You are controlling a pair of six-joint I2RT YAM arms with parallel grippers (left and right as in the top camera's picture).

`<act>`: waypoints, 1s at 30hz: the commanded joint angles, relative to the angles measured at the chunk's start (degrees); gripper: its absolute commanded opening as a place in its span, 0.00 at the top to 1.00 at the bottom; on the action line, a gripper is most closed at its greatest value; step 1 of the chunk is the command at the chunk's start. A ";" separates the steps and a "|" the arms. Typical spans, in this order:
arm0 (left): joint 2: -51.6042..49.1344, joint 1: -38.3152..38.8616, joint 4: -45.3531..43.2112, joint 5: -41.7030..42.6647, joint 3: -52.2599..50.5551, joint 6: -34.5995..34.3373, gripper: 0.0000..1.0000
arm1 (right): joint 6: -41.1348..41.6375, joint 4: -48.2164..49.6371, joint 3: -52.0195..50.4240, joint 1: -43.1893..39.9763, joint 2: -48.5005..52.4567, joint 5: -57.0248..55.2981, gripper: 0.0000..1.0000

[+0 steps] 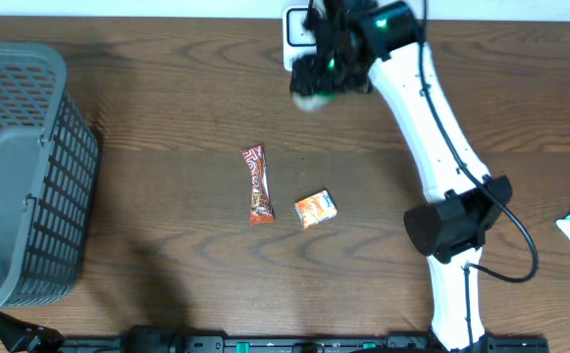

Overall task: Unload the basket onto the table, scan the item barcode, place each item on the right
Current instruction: 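Hold the jar's label in front of the white scanner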

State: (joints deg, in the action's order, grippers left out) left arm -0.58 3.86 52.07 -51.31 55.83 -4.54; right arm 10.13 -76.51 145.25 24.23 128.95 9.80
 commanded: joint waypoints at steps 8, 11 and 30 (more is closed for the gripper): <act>0.44 0.09 0.11 -0.09 -0.48 -0.52 0.17 | -6.67 19.56 3.02 0.35 1.79 -17.46 0.56; 0.44 0.09 0.37 -0.11 -0.48 -0.50 0.17 | -8.83 25.70 3.02 0.35 4.11 -17.46 0.56; 0.44 0.09 -0.28 -0.11 -0.48 -0.50 0.16 | -11.52 61.35 3.02 0.39 23.45 -21.77 0.55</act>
State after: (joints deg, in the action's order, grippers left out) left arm -0.58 3.86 52.05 -51.33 55.79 -4.54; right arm -0.56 -17.15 147.61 24.29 151.57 -10.28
